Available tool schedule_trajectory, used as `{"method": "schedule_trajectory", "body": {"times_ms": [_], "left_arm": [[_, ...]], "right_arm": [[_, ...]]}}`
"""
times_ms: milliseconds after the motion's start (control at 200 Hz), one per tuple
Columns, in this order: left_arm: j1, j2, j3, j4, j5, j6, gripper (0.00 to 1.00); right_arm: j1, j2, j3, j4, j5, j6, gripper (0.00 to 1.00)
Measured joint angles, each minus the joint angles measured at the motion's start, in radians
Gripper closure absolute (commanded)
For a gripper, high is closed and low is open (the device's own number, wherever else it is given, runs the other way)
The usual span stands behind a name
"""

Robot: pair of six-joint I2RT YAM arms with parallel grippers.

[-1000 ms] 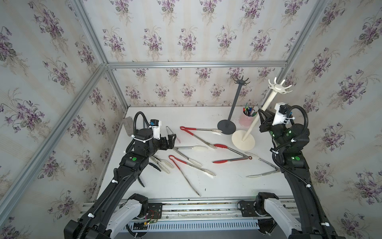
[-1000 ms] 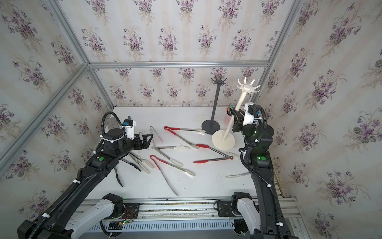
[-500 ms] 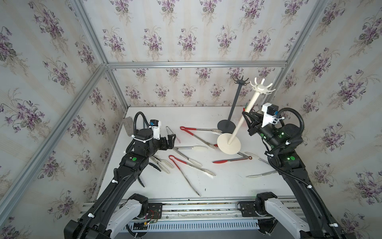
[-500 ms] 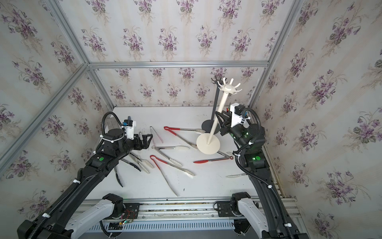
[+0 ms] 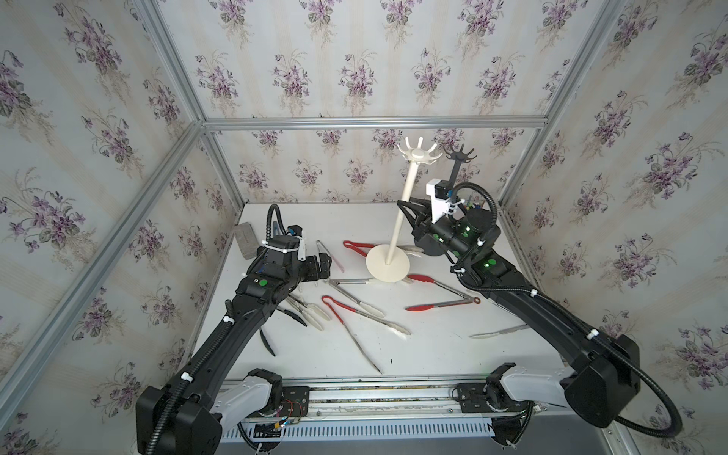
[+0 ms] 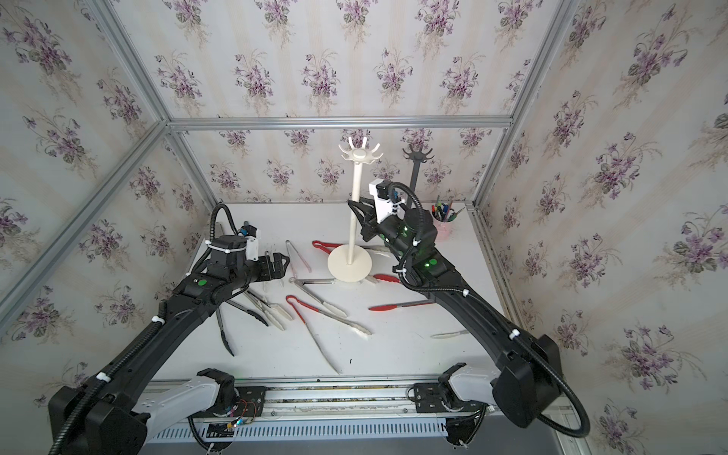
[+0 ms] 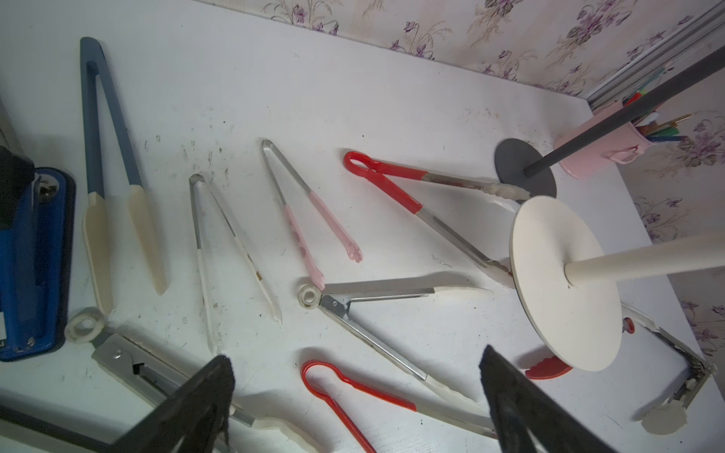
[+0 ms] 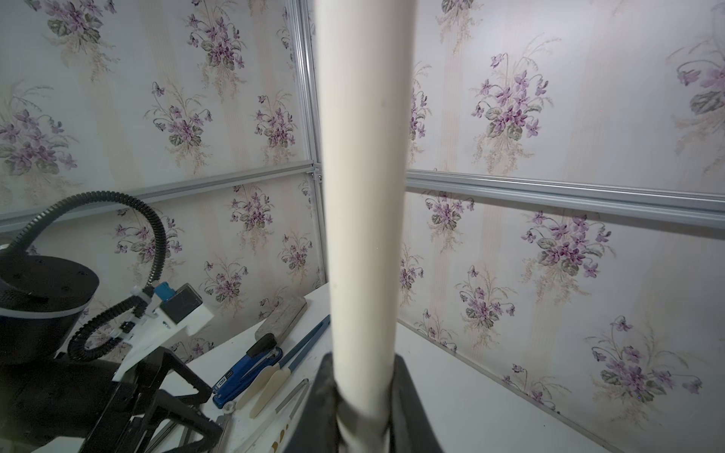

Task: Hang food tongs on kitchen utensil racks
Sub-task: Place the rack at the center of the board.

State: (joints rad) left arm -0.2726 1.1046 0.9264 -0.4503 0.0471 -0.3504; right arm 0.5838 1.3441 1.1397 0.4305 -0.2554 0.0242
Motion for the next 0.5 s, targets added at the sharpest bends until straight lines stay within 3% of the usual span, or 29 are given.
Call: {"method": "schedule_trajectory", "body": {"times_ms": [500], "left_arm": [[0.027,0.02,0.011,-0.036,-0.016,0.001,0.01]], "right_arm": [[0.069,0.299,0.177,0.113,-0.012,0.055,1.0]]}}
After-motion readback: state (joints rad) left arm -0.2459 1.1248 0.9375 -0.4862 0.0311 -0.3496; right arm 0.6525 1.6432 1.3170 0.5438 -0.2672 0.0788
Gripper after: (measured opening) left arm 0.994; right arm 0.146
